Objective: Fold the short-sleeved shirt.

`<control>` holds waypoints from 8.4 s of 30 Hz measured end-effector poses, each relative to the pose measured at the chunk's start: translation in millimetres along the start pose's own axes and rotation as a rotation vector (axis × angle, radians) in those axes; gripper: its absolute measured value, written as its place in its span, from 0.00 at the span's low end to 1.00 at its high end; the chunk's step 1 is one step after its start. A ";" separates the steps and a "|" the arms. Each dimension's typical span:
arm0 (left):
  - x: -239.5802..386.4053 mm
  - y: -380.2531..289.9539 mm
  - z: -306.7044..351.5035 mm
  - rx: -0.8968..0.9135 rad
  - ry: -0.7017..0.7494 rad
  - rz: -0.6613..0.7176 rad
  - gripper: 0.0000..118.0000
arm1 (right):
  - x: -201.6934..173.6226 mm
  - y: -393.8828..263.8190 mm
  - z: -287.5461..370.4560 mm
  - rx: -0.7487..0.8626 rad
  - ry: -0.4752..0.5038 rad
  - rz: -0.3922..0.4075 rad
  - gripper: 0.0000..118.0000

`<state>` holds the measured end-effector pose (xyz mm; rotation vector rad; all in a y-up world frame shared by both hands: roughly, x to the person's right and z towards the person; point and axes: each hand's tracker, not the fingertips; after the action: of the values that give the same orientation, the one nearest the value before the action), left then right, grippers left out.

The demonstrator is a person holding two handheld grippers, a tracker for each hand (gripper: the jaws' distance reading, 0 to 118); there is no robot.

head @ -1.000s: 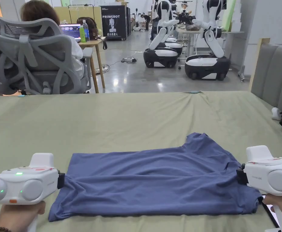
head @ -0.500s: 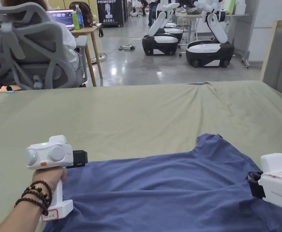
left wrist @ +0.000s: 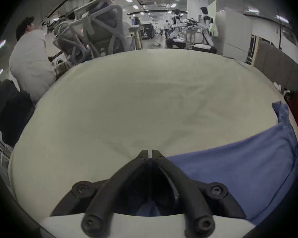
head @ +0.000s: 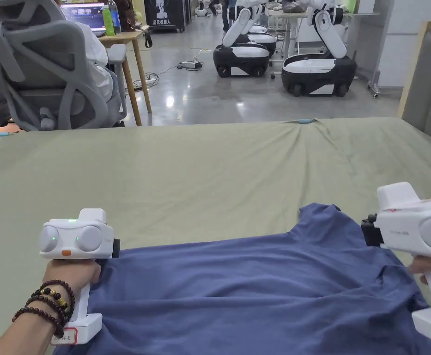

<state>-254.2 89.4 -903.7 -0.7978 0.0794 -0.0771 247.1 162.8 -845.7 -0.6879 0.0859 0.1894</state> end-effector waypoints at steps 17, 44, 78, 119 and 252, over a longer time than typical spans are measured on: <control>-3.8 3.6 -3.0 -0.018 0.011 0.000 0.00 | 28.9 9.7 -146.5 -0.297 -0.055 -0.137 0.17; -32.1 -151.4 193.6 -0.010 -0.013 -0.048 0.00 | 1.2 -133.8 139.1 -0.161 0.073 -0.028 0.01; -41.7 -155.6 230.1 0.134 -0.185 0.165 0.57 | -57.8 -128.4 200.1 0.087 0.050 -0.076 0.00; -188.2 -153.1 135.5 -0.007 -0.365 0.429 0.12 | -136.5 -101.9 163.8 0.062 0.193 -0.032 0.00; 96.6 -88.6 164.8 -0.071 -0.852 0.338 0.09 | -126.0 -139.7 185.7 0.078 0.283 -0.103 0.00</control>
<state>-145.1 135.5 -729.6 -0.8233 -0.5909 0.5879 155.0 157.3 -598.0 -0.6361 0.3265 -0.0110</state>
